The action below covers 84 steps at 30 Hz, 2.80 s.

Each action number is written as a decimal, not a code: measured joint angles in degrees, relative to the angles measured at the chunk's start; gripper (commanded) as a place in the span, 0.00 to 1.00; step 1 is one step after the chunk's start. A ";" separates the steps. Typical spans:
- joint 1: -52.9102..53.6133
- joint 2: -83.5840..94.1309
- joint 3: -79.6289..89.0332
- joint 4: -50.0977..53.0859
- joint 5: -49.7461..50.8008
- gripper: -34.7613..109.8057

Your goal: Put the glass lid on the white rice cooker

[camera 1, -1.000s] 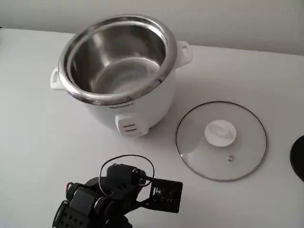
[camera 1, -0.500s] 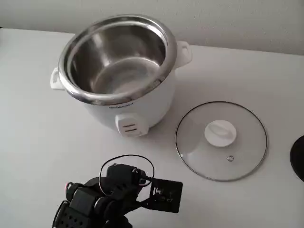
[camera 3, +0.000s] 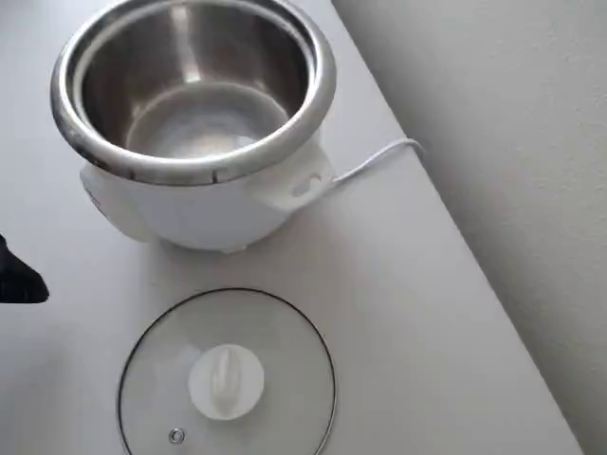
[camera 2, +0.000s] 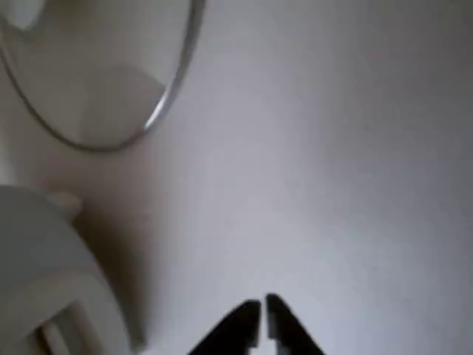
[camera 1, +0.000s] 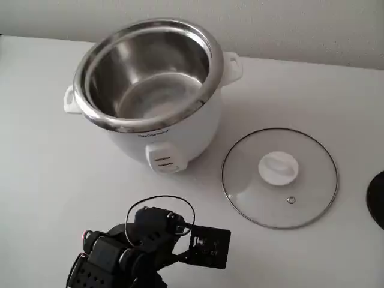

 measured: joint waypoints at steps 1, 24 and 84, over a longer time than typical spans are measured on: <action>0.00 0.00 0.00 0.00 0.00 0.24; -0.53 0.00 0.00 0.00 0.00 0.25; 19.95 -109.25 -49.04 -87.89 3.78 0.24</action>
